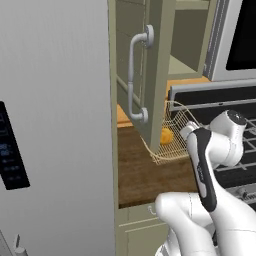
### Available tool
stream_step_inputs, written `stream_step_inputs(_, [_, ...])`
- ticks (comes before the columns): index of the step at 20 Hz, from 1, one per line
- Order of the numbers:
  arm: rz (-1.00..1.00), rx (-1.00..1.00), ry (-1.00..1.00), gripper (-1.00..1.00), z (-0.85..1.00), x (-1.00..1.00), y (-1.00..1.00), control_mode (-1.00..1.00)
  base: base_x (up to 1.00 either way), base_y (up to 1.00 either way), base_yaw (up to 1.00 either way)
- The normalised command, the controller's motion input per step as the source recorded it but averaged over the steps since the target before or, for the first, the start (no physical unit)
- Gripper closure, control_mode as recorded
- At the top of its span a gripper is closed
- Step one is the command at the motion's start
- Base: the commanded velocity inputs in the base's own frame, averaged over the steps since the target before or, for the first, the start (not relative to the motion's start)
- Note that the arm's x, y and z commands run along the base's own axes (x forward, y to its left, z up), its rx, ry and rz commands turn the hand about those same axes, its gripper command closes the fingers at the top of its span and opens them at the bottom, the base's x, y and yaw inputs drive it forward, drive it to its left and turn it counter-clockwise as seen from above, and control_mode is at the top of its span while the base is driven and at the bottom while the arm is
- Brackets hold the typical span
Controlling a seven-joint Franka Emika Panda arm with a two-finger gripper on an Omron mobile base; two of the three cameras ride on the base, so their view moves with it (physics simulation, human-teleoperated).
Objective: Open the cabinet, pick up the bread from the cabinet and place it in the basket. Then move the basket to the dining counter.
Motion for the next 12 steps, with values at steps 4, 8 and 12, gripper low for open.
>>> stream_step_inputs(4, [0.0,0.01,-0.06,1.0,0.0,-0.25,-0.03,1.0,-0.75,-0.3,0.0])
stream_step_inputs(8, [0.0,0.0,0.0,1.0,0.0,0.0,0.0,1.0,-1.0,-0.43,-0.06])
stream_step_inputs(12, [0.0,0.0,0.0,1.0,0.0,0.0,0.0,1.0,-0.43,-0.48,-0.28])
